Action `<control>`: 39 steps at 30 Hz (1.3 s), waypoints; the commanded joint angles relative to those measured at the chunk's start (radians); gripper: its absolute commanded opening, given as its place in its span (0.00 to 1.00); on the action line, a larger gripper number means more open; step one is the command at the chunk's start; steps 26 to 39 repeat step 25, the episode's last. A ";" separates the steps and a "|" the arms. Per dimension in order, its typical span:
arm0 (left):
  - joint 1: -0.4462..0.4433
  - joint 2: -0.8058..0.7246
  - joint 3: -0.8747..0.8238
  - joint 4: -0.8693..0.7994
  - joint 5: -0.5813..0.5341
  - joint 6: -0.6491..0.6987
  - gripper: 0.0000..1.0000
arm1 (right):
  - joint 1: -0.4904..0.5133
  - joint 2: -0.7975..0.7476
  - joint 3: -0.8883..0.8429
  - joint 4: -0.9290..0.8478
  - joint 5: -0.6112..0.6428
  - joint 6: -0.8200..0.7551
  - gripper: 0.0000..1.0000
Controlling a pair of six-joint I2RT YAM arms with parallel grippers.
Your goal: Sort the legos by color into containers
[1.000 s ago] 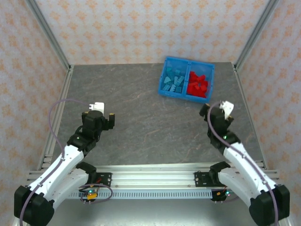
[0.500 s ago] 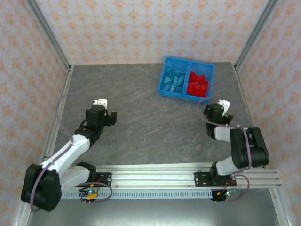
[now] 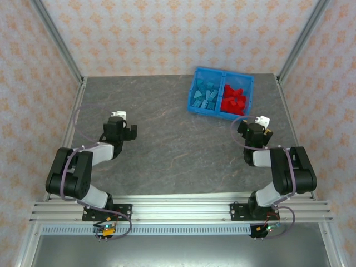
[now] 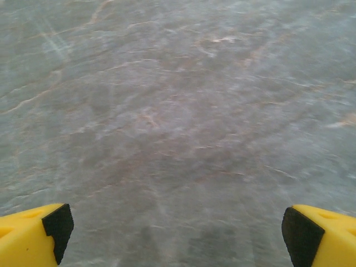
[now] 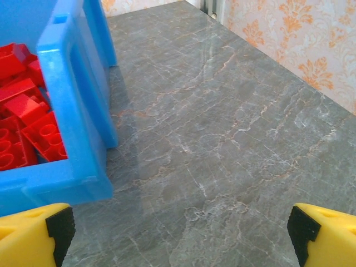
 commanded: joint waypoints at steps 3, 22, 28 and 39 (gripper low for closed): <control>0.060 -0.031 -0.099 0.265 0.047 -0.054 1.00 | 0.007 -0.012 -0.001 0.036 0.025 -0.017 0.99; 0.042 -0.005 -0.131 0.354 0.052 -0.028 1.00 | 0.003 -0.008 0.012 0.017 0.001 -0.018 0.99; 0.041 -0.004 -0.130 0.353 0.049 -0.026 1.00 | 0.005 -0.011 0.003 0.030 0.001 -0.019 0.99; 0.041 -0.004 -0.130 0.353 0.049 -0.026 1.00 | 0.005 -0.011 0.003 0.030 0.001 -0.019 0.99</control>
